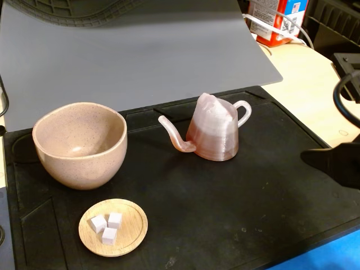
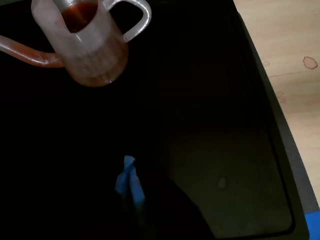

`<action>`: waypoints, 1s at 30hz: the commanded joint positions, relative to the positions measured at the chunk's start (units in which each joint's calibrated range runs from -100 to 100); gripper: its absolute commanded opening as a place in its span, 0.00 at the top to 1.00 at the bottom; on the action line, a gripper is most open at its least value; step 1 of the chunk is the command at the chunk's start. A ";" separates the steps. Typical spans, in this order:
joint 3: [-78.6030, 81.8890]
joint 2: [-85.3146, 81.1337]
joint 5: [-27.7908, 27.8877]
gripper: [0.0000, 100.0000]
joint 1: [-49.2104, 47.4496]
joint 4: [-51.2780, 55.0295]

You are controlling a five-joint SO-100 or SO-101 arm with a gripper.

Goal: Pick up a kettle and pour liquid into a cup.

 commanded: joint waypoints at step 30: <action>-28.00 56.43 13.30 0.80 -0.27 -43.23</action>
